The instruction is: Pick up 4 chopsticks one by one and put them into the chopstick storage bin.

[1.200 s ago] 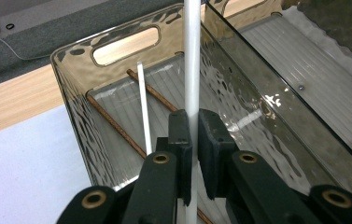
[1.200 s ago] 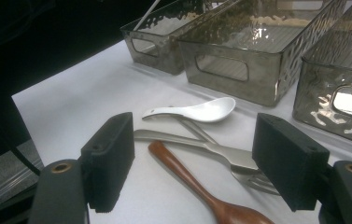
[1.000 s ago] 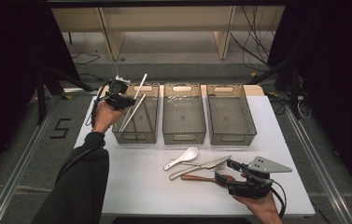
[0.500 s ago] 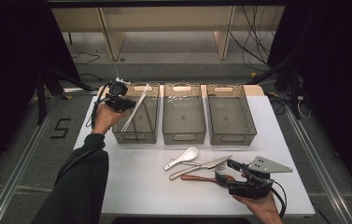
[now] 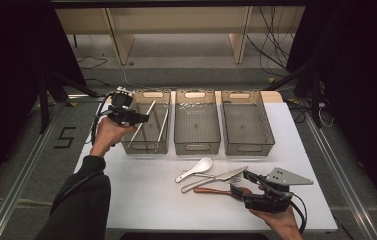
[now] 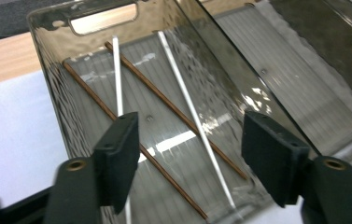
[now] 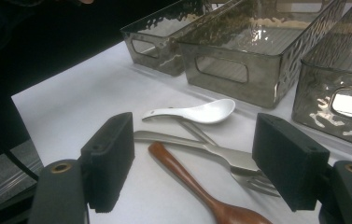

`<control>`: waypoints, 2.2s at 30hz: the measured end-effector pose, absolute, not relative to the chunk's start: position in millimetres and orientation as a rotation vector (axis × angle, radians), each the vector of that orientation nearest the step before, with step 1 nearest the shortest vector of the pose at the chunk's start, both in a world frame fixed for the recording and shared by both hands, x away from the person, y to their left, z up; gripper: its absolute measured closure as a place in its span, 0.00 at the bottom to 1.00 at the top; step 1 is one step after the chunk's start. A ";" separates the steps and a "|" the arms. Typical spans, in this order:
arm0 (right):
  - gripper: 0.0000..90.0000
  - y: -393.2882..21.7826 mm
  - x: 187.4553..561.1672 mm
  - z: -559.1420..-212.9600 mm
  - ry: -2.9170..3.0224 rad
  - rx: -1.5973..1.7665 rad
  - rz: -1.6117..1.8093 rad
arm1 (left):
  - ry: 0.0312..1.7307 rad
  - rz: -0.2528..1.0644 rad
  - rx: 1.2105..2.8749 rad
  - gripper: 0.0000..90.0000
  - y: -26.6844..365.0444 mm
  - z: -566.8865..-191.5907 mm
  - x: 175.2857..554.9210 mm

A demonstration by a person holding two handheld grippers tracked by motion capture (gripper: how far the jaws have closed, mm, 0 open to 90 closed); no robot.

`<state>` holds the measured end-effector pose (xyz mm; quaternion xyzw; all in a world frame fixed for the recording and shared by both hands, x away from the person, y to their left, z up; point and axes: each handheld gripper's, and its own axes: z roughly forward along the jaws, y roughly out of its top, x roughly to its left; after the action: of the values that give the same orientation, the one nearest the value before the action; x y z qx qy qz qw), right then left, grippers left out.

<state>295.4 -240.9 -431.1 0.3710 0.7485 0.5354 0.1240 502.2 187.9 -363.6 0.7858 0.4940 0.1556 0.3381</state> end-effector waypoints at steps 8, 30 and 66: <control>0.34 -240.5 296.3 -430.7 2.191 1.077 1.551 | 1.245 0.372 2.024 0.29 187.0 -365.8 465.6; 0.34 -234.2 302.8 -428.0 2.266 1.034 1.482 | 1.156 0.364 1.980 0.23 191.8 -386.8 394.7; 0.34 -196.2 334.9 -436.3 2.598 0.897 1.139 | 1.093 0.378 1.823 0.21 209.0 -431.3 330.1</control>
<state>334.9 -196.2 -436.3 0.3006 0.8701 0.3816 0.0831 330.1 209.0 -431.3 0.7445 0.4464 0.1543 0.4718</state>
